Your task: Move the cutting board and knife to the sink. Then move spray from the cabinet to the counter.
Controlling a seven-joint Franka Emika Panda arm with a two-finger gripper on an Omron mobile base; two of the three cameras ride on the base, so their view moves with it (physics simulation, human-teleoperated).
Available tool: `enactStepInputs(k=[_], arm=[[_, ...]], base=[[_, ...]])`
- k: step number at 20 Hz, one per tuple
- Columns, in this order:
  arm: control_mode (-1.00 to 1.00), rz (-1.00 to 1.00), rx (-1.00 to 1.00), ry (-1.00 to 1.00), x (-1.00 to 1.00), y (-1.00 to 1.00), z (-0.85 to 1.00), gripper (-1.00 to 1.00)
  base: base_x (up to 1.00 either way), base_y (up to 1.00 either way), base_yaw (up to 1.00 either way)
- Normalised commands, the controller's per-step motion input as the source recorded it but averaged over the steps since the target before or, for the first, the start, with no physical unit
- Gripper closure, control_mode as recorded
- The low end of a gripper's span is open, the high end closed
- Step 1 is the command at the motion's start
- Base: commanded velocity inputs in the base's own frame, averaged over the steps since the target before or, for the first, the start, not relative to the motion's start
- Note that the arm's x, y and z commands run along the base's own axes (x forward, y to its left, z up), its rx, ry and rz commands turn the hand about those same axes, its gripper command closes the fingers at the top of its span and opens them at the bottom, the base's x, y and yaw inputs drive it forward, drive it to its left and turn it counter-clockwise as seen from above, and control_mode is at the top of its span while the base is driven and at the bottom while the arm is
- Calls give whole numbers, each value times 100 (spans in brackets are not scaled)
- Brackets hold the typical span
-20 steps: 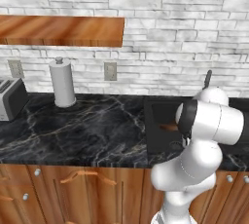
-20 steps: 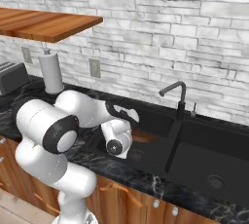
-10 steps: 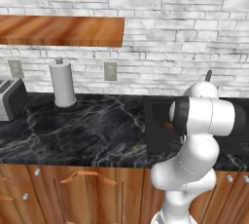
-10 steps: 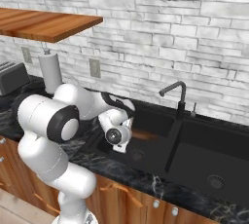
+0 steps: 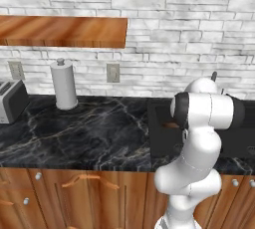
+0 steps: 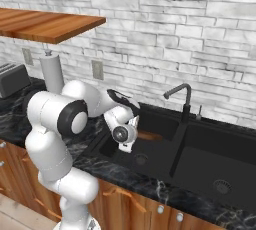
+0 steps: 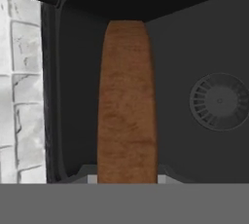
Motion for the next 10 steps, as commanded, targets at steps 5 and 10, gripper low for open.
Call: enactStepInputs(k=[5,10], arm=[[-100,0,4,0,23,-3,-11,100],[-100,0,6,0,15,-4,-1,100]], base=[[0,0,0],[0,0,0]])
